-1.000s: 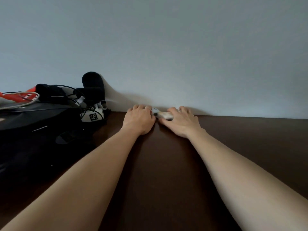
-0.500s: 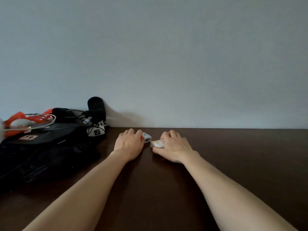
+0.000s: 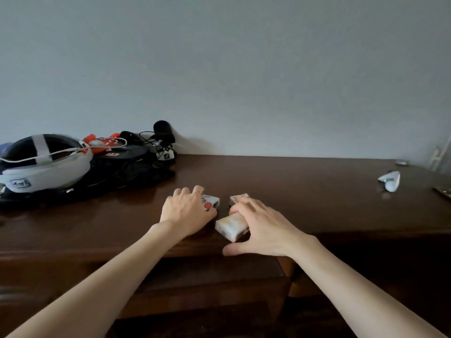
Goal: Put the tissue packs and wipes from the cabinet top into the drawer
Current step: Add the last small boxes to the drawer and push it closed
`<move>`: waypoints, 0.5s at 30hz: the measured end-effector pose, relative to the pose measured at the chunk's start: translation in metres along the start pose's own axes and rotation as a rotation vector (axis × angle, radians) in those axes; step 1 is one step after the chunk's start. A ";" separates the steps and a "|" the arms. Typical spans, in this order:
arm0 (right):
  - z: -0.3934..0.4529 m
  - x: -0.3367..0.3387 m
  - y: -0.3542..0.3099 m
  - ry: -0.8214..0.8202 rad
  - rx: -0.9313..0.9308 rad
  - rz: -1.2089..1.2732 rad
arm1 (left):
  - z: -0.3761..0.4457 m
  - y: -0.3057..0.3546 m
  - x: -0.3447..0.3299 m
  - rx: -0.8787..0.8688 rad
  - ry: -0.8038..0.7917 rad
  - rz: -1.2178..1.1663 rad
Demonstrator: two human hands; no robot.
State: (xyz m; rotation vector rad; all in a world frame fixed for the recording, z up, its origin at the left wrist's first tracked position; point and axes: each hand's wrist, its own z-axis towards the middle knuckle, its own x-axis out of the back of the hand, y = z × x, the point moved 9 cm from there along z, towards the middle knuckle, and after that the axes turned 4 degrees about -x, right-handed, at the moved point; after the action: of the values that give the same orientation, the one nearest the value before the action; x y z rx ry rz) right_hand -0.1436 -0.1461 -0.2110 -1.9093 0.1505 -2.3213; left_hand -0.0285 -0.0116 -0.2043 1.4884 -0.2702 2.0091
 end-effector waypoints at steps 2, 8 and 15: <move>-0.017 0.004 -0.012 0.043 0.040 -0.064 | -0.019 0.001 0.002 0.004 -0.026 0.031; -0.055 0.016 -0.030 0.381 0.154 -0.053 | -0.079 0.007 0.028 0.090 0.149 -0.302; -0.089 0.028 -0.011 0.672 0.168 0.354 | -0.157 0.022 -0.008 0.216 0.163 -1.282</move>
State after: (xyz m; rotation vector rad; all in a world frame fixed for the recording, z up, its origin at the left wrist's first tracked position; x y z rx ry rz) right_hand -0.2371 -0.1404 -0.1997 -0.8789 0.3143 -2.5104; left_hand -0.1647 0.0469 -0.2619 1.0921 0.8054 1.0722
